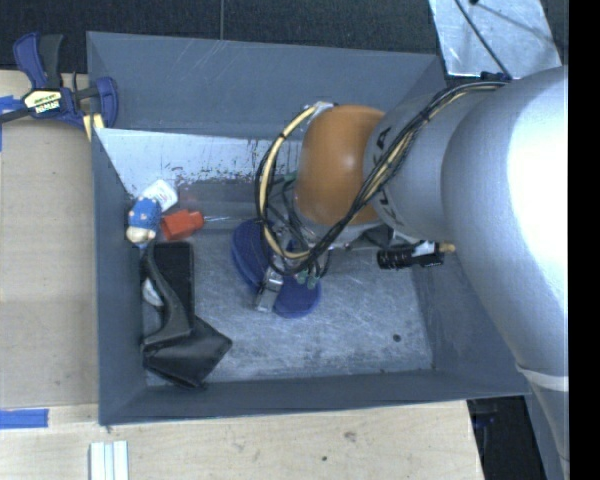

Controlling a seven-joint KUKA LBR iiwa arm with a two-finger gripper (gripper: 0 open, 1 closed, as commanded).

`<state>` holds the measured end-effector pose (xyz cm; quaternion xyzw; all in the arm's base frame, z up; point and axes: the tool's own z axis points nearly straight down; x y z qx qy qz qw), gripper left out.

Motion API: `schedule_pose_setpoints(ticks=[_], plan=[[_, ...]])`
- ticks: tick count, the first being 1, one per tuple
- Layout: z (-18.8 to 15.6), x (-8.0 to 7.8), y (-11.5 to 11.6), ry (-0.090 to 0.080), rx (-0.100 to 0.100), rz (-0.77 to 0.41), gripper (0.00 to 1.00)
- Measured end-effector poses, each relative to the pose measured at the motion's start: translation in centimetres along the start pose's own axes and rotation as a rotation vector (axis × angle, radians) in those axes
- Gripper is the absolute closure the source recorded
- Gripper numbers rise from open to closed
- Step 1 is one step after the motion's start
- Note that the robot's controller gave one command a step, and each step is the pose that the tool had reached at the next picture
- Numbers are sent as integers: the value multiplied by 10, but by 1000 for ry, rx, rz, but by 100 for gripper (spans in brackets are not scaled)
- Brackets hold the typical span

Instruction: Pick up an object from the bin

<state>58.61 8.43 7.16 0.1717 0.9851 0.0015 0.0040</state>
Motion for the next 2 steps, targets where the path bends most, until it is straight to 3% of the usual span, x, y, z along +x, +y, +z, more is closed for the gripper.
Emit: schedule_pose_setpoints(ticks=[1,2], plan=[[-5,-2,1,-6,-2,-1,100],[-159,37,2,-2,-1,-8,100]])
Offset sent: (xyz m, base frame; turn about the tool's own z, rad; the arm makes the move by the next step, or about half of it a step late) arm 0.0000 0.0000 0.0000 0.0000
